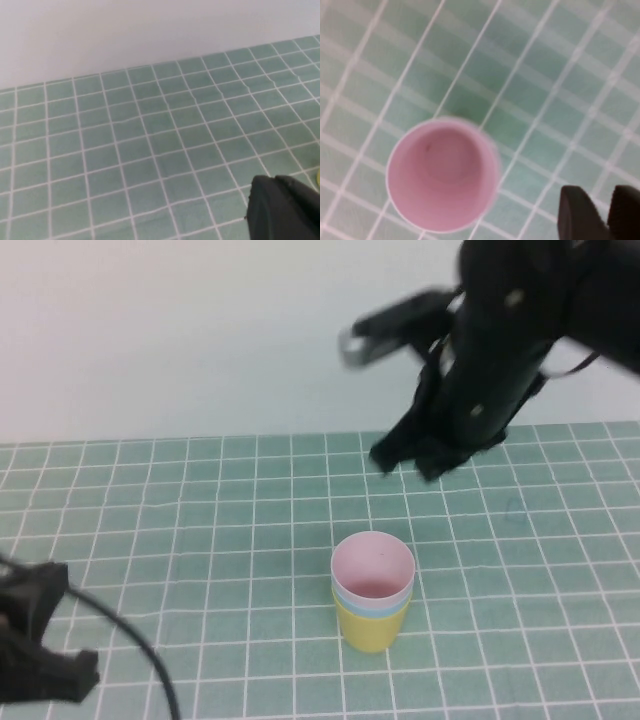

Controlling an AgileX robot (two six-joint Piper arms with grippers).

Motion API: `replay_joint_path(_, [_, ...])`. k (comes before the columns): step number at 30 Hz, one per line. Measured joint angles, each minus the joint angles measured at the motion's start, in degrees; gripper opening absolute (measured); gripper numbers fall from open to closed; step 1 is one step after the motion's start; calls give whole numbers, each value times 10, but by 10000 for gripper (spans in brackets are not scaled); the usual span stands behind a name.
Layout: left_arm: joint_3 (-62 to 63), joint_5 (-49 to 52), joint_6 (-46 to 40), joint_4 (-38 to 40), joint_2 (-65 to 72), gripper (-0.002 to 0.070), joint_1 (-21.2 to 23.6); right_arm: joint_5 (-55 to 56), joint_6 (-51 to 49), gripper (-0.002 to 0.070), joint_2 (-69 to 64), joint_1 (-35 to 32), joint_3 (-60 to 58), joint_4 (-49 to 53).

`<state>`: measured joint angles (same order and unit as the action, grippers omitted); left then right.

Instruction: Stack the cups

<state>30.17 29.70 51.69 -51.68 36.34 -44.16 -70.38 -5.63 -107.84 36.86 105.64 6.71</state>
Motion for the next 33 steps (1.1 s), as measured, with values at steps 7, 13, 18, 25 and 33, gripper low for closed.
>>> replay_joint_path(7, [-48, -129, 93, -50, -95, -1, 0, 5, -45, 30, 138, 27, 0, 76])
replay_joint_path(13, [-48, -123, 97, -54, -126, -1, 0, -5, -54, 1, 236, 86, -12, 137])
replay_joint_path(18, [-48, -111, 108, -61, -126, -1, 0, -5, -79, -1, 322, 120, -95, 153])
replay_joint_path(25, [-48, -2, 108, -124, -126, -1, 0, 29, -124, -1, 454, 130, -262, 167])
replay_joint_path(33, [-48, 10, 103, -200, -126, -1, 0, 110, -127, -1, 540, 130, -321, 186])
